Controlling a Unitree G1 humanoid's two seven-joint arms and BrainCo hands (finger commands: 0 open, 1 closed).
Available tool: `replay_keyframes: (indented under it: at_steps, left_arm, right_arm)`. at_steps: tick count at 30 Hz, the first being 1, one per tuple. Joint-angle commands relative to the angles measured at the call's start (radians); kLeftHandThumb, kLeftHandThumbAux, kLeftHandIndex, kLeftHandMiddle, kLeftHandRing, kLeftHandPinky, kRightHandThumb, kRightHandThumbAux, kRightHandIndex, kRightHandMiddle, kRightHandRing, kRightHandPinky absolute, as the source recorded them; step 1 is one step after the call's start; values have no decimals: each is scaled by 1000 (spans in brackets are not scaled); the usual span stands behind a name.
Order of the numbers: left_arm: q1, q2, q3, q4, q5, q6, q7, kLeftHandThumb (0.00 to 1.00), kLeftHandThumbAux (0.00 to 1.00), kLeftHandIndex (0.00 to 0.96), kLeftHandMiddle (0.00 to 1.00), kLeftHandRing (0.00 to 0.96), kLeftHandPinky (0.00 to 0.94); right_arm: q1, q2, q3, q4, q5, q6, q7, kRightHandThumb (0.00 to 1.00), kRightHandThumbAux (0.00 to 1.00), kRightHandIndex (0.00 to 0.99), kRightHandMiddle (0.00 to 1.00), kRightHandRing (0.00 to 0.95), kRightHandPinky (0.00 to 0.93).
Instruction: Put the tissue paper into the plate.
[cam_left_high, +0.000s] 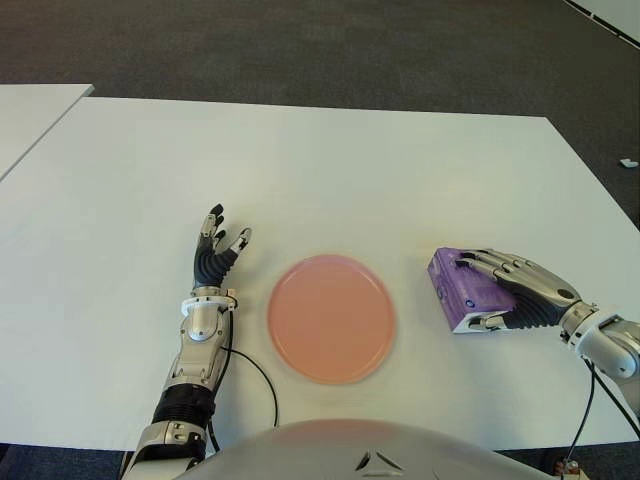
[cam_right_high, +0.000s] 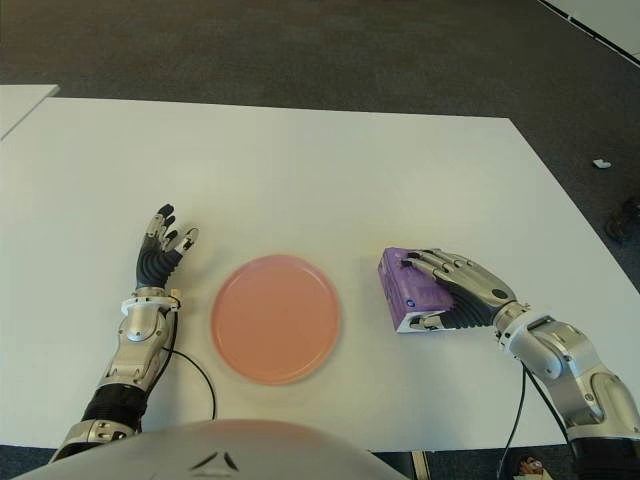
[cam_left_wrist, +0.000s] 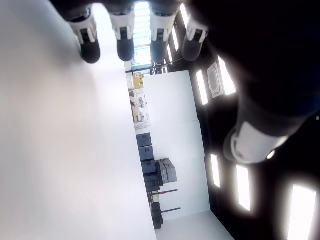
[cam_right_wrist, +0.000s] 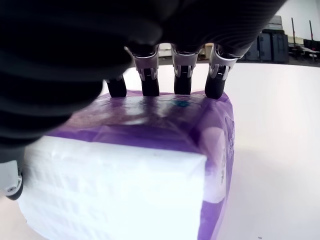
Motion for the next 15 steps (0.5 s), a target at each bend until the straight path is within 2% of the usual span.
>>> replay_keyframes:
  at_steps: [1, 15]
  left_arm:
    - [17, -6, -2, 18, -3, 10, 3, 76, 635, 22, 29, 15, 43]
    - [27, 3, 0, 1, 3, 28, 1, 87, 624, 20, 21, 7, 29]
  right_arm:
    - [10, -14, 19, 1, 3, 18, 15, 142, 464, 0, 0, 0, 0]
    - [46, -23, 10, -36, 40, 50, 33, 157, 486, 0, 0, 0, 0]
